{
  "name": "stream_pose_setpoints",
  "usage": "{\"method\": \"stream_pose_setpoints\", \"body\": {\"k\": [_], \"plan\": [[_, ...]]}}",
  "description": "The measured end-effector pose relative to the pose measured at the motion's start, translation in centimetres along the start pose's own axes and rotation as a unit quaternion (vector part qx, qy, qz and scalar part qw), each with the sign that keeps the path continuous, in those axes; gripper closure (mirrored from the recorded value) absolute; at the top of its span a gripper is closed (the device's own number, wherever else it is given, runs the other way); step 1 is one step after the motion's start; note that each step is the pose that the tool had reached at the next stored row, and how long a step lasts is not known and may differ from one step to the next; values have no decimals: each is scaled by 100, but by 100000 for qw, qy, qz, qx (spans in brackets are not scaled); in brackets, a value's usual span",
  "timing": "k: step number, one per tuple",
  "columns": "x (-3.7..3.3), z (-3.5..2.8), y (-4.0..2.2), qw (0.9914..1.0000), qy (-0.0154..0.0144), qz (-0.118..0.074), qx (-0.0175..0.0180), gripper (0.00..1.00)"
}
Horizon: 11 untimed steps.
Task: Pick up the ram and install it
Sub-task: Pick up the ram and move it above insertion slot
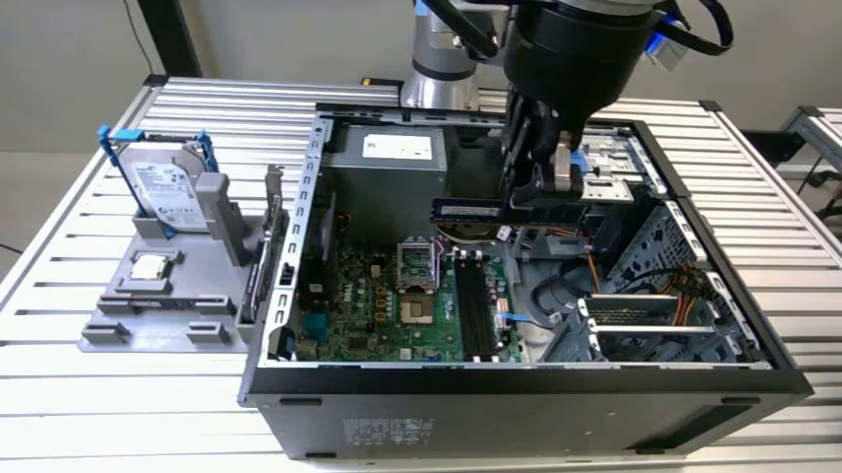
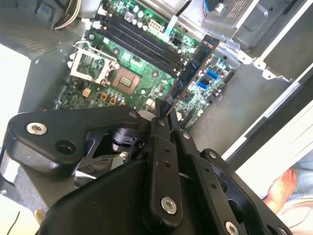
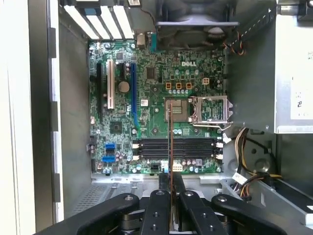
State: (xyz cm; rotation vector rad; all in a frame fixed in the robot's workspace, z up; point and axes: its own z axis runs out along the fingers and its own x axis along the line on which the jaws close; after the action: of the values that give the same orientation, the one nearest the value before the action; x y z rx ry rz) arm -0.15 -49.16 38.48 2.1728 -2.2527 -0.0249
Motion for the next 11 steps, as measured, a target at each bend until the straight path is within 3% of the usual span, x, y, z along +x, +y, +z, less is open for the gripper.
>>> {"method": "stream_pose_setpoints", "body": {"k": [7,11], "plan": [[-4,-2,-95,100000,4,-1,1,100],[-4,-2,-98,100000,5,6,0,100]]}}
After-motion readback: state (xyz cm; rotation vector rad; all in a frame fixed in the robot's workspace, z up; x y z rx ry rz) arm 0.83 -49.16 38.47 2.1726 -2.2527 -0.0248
